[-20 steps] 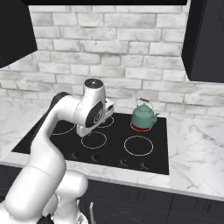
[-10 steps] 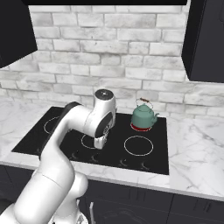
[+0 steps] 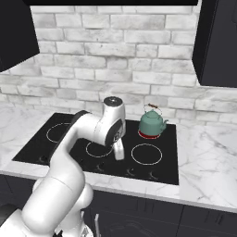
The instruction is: Lower the heat of the kettle.
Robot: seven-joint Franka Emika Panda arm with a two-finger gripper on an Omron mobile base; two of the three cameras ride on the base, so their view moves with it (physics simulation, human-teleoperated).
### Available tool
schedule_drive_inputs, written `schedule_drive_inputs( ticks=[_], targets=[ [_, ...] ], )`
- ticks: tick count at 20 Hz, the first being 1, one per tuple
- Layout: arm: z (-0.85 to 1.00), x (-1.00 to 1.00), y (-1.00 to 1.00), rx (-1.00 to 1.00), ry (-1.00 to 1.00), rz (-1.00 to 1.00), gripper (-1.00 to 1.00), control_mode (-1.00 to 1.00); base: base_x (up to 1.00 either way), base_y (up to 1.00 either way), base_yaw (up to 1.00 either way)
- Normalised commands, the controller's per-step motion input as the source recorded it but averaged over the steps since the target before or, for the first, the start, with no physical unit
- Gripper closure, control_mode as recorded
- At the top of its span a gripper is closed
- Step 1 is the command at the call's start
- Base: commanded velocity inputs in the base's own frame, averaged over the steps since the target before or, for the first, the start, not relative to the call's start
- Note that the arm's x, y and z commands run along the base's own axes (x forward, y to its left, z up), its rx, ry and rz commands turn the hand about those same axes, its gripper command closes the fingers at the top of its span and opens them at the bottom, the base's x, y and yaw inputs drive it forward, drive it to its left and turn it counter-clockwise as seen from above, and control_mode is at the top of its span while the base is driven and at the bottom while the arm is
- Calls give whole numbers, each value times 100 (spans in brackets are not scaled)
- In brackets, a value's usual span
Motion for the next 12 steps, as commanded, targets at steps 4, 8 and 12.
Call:
schedule_drive_inputs(
  ticks=[4, 8, 12],
  targets=[
    [-15, 0, -6, -4, 3, 35, -100, -100, 0, 0, 0],
    [-9, 0, -7, -2, 4, 33, -100, -100, 0, 0, 0],
    [-17, 0, -5, -9, 6, 34, -100, -100, 0, 0, 0]
  ],
)
